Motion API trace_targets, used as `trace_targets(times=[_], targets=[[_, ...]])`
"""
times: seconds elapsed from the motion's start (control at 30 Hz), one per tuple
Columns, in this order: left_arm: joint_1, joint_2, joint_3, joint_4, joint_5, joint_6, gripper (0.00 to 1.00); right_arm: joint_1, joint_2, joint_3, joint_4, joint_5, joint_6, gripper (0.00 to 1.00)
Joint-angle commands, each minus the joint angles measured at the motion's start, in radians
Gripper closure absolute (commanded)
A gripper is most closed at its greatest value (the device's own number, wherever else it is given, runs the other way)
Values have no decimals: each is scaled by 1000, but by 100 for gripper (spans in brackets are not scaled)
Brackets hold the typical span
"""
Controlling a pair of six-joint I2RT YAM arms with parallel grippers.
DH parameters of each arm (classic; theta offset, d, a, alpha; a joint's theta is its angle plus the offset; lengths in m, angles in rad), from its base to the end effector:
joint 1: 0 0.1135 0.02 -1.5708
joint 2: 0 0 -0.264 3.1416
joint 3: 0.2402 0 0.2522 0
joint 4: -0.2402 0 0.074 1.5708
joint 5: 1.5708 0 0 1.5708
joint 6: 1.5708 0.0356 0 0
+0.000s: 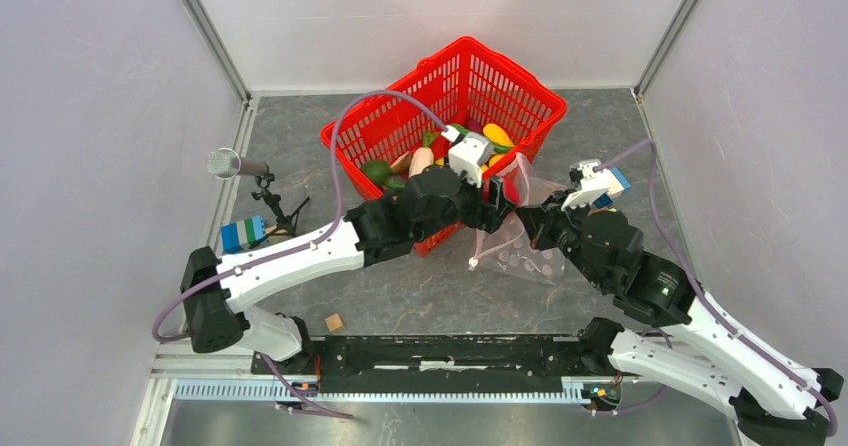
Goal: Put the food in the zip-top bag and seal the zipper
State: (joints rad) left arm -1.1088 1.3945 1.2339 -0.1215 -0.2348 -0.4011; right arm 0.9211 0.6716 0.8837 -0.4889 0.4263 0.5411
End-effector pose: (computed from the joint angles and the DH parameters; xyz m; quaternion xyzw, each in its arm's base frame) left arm 0.1543 -0.2912 0.3632 0.2091 0.7692 -0.3406 0.4986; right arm 0.0979 0.1046 0.3589 -0.0221 0.7899 0.2677 0.5513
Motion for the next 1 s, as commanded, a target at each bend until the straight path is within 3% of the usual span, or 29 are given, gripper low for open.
trace_targets(times=[0.0,0.23,0.3,0.63,0.9,0.97], targets=[[-25,59,110,-56,10,63,45,4,-46,5,27,10,21,100],[-31,45,121,-41,172,80,14,4,-46,8,-41,121,49,100],[-30,20,116,-28,207,85,0,4,-47,3,-51,148,58,100],[-30,33,128,-11,327,72,1,4,-105,-32,-13,160,87,100],[-32,66,189,-76,257,119,28,3,-112,-13,34,57,68,100],[-43,99,226,-110,202,141,29,4,-107,-4,52,23,62,100]])
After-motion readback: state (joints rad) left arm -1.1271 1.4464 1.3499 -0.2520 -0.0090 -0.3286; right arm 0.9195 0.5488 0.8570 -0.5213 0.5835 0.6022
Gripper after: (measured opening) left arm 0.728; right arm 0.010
